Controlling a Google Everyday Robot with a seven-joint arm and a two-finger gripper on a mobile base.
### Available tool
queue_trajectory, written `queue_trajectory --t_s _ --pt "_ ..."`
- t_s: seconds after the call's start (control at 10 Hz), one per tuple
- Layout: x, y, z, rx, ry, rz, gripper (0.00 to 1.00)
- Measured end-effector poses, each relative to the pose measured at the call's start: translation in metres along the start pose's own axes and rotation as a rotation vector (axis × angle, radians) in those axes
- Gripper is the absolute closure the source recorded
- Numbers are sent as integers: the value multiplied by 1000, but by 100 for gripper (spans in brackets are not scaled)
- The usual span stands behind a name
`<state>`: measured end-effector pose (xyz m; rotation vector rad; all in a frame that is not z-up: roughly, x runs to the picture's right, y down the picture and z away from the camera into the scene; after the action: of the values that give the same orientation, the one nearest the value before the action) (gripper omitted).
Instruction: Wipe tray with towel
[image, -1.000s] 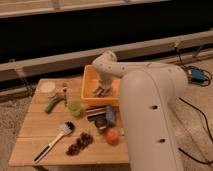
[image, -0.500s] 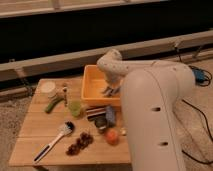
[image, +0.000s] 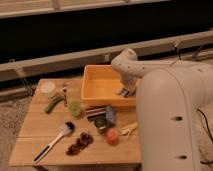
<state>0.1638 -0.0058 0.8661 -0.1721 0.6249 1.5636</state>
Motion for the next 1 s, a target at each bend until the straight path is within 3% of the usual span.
queue_trajectory --t_s 0.3,0.5,1.0 --pt "22 4 -4 -31 64 -36 100" --pt "32 30 0 -63 96 -83 100" --pt "25 145 17 -136 150 -236 100"
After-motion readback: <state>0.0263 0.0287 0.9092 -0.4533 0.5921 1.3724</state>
